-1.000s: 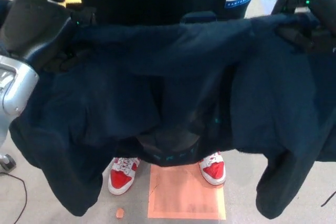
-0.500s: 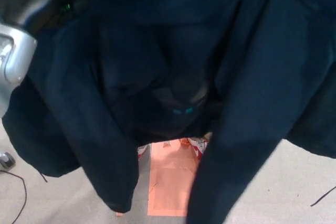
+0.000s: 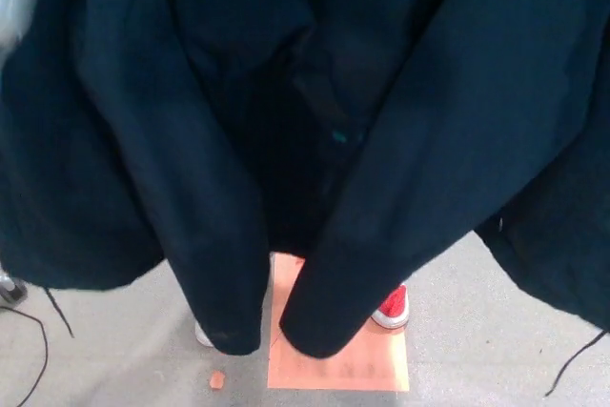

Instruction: A person hands a coat to the robot and the robot grabs it with both hands and holds it while the person wears the coat.

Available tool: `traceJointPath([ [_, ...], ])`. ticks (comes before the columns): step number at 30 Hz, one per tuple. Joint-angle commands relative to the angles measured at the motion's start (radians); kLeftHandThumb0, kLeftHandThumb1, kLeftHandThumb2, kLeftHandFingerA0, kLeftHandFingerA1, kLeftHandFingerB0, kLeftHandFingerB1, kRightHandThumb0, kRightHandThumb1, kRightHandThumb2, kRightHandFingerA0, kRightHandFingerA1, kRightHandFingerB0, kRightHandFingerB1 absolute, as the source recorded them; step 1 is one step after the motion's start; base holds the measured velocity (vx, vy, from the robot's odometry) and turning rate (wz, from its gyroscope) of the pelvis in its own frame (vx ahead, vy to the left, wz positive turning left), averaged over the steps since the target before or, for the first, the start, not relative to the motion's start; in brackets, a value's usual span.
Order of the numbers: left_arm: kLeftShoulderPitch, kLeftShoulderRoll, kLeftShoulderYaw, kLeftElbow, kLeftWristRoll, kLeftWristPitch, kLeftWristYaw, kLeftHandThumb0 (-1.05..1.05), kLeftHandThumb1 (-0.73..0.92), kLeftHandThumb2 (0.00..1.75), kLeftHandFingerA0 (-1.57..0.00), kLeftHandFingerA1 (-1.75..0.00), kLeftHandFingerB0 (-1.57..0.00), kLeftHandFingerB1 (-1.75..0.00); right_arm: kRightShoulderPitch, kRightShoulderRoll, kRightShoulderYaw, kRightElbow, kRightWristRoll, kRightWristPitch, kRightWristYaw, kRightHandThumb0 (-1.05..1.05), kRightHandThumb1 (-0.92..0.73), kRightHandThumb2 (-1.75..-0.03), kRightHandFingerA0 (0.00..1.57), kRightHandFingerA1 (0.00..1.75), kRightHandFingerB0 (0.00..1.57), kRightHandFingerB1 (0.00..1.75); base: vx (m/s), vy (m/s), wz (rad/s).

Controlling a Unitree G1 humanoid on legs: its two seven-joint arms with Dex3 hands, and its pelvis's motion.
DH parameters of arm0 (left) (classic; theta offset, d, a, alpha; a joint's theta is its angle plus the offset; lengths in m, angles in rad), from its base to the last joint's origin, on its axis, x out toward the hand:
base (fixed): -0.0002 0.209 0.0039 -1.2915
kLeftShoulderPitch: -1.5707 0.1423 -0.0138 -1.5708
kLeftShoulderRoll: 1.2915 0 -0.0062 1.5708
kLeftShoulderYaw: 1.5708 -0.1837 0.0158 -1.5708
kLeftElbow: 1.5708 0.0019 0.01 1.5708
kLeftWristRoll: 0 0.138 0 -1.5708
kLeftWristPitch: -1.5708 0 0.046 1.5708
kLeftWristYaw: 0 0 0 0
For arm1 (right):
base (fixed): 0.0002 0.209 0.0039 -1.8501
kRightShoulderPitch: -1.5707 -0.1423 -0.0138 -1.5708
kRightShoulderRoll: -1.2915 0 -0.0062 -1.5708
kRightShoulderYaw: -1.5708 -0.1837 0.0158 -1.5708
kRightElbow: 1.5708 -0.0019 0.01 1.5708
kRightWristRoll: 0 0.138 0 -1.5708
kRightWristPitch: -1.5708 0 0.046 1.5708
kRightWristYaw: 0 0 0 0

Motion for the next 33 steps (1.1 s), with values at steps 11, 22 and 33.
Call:
traceJointPath([
  [11, -0.502, 0.003, -0.022, 0.42, 0.113, -0.087, 0.223, -0.4, 0.8, 0.7, -0.94, -1.73, -0.77, -1.5, -0.514, -0.058, 0.036, 0.417, -0.079, -0.165, -0.225, -0.42, -0.82, -0.69, 0.87, 1.72, 0.73, 1.16, 0.0, 0.0, 0.0],
  [22, -0.887, -0.048, -0.091, 0.755, 0.116, -0.1, 0.216, -0.37, 0.81, 0.64, -0.96, -1.75, -0.65, -1.65, -0.884, -0.043, 0.107, 0.757, -0.093, -0.175, -0.234, -0.42, -0.84, -0.66, 0.95, 1.75, 0.77, 1.65, 0.0, 0.0, 0.0],
  [33, -1.076, -0.055, -0.156, 0.875, 0.114, -0.082, 0.139, -0.41, 0.78, 0.64, -0.95, -1.75, -0.64, -1.59, -1.044, -0.054, 0.139, 0.863, -0.085, -0.121, -0.17, -0.41, -0.81, -0.65, 0.93, 1.75, 0.69, 1.6, 0.0, 0.0, 0.0],
])
